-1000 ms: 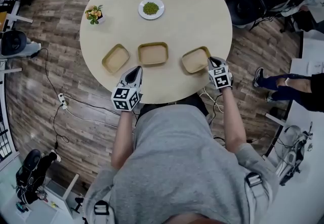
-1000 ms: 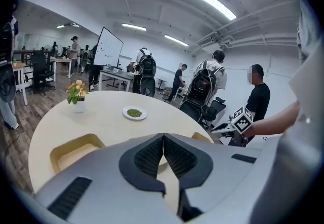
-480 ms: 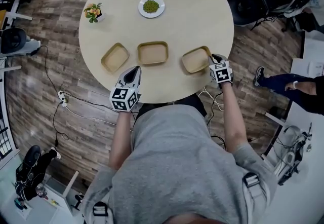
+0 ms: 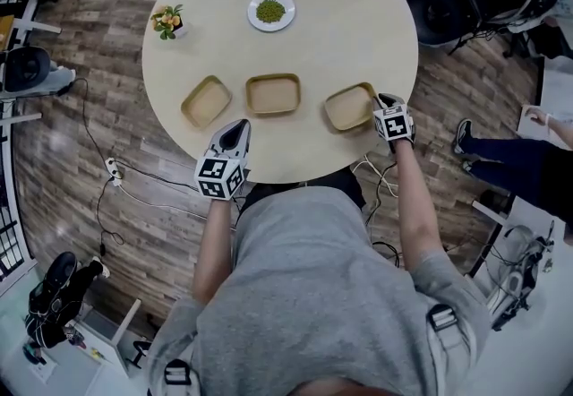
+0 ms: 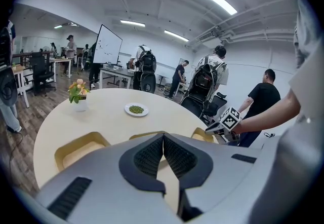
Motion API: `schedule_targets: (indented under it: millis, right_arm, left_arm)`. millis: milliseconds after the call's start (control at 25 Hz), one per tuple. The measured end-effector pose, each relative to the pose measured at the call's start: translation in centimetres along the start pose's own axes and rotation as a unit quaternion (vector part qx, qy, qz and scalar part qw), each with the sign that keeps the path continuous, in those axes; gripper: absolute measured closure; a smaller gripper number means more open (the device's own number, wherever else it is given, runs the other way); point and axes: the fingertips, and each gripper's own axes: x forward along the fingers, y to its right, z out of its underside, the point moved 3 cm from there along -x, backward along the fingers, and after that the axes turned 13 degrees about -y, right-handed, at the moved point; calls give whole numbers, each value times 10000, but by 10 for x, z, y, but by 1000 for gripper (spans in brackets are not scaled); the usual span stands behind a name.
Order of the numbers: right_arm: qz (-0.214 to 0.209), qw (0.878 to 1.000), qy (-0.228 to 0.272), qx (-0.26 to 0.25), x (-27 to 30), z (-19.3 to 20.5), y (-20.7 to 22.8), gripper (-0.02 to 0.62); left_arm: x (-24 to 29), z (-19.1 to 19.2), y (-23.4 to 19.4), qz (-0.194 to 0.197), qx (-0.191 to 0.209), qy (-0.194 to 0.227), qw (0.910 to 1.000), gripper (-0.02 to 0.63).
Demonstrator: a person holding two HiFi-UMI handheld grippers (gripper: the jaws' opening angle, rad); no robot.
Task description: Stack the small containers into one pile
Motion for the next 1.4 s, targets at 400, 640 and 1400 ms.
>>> schedule_targets:
  millis: [400, 640, 1400]
  right_arm:
    - [-411, 9981, -80, 448, 7, -1, 2, 568]
    - [-516, 9963, -198, 656, -1, 0, 1, 569]
    - [-811, 9651, -47, 2490, -36, 39, -29, 572]
  left_arm:
    - [-8, 6, -4, -69, 22, -6, 10000, 586]
    - [-15, 4, -5, -77, 33, 67, 9999, 586]
    - [-50, 18, -3, 53, 80, 407, 9991, 586]
